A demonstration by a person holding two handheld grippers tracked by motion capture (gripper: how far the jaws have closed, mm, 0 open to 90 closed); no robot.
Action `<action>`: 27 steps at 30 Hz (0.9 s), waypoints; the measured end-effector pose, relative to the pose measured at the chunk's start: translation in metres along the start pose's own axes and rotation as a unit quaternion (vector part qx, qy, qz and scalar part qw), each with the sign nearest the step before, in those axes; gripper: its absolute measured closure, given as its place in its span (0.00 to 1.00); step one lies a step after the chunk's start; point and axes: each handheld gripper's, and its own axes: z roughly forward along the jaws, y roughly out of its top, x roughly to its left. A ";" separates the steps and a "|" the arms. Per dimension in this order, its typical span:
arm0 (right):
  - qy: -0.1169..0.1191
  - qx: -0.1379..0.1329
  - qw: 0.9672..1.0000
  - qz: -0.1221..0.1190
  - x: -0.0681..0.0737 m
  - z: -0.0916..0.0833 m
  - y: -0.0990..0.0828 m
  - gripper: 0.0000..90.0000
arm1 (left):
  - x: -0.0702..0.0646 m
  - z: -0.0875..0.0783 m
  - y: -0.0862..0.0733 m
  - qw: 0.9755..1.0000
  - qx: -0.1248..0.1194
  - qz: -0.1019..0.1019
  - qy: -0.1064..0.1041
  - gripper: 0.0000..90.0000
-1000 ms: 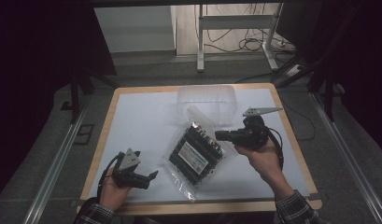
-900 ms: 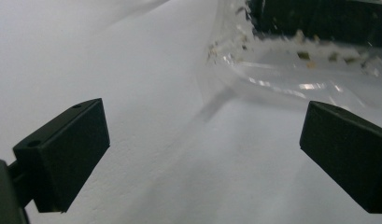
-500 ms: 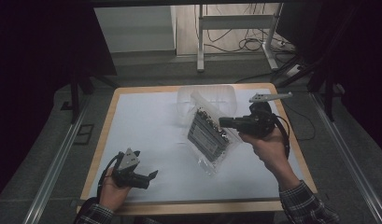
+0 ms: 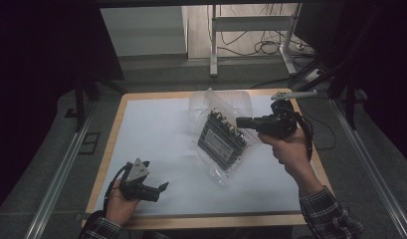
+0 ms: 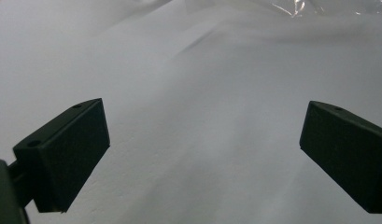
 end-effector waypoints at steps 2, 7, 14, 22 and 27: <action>0.001 -0.002 1.000 0.001 -0.001 0.000 0.003 0.99 | 0.000 0.000 0.000 1.000 0.000 0.001 -0.002 0.01; -0.002 -0.007 1.000 0.003 -0.004 -0.001 0.012 0.99 | -0.001 0.000 0.000 1.000 0.001 0.002 -0.005 0.01; -0.009 -0.019 1.000 0.012 -0.011 -0.002 0.027 0.99 | -0.001 -0.001 0.001 1.000 -0.004 -0.005 -0.011 0.02; -0.012 -0.027 0.999 0.020 -0.018 0.001 0.039 0.99 | -0.001 -0.001 0.001 1.000 -0.002 -0.001 -0.009 0.02; -0.014 -0.031 0.999 0.023 -0.021 0.004 0.048 0.99 | -0.001 0.000 0.001 1.000 0.001 -0.001 -0.008 0.02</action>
